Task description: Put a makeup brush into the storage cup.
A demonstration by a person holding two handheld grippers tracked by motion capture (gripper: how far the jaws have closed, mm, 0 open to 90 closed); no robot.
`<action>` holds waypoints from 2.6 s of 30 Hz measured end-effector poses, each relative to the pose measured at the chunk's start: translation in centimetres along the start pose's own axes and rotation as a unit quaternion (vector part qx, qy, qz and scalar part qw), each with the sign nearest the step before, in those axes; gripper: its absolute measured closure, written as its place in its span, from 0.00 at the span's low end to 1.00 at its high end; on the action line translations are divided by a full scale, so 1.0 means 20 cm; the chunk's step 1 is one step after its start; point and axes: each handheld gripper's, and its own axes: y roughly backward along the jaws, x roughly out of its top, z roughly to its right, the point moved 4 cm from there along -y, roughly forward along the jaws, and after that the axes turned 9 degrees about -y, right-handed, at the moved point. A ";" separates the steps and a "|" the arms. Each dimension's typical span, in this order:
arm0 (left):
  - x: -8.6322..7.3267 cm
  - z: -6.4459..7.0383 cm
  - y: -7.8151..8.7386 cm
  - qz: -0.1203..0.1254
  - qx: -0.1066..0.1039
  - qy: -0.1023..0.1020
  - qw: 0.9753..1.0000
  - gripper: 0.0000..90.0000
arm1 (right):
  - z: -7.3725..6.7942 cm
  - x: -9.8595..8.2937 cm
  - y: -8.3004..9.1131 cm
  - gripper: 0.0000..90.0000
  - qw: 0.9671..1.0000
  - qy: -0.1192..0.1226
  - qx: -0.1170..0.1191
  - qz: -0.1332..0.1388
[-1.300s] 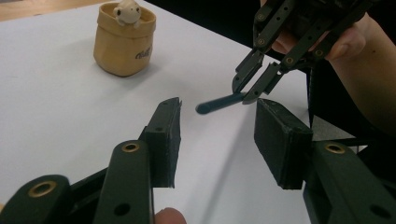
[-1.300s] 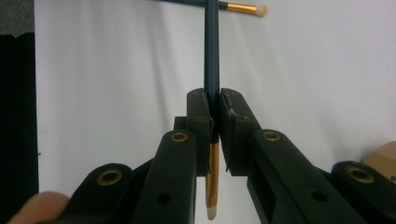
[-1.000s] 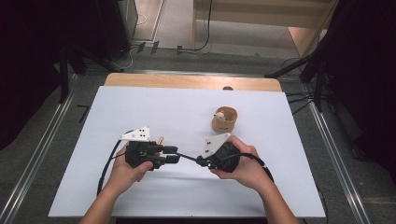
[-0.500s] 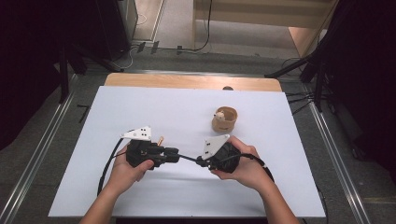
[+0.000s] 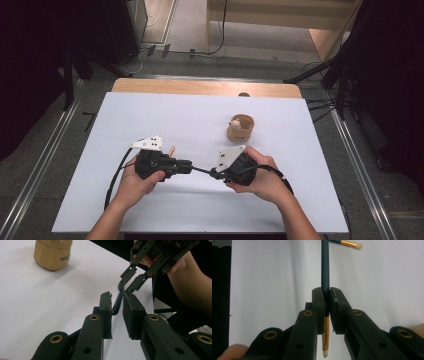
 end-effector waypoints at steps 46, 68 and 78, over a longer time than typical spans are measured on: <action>0.03 -0.01 0.05 0.032 0.074 -0.017 0.997 0.96 | 0.08 0.03 0.00 0.48 0.984 -0.130 -0.060 0.104; 0.04 -0.01 0.09 0.077 0.161 -0.026 0.984 0.96 | 0.10 0.04 0.00 0.39 0.944 -0.254 -0.059 0.203; 0.06 0.02 0.10 0.105 0.213 -0.047 0.970 0.96 | 0.10 0.03 -0.01 0.39 0.912 -0.320 -0.056 0.251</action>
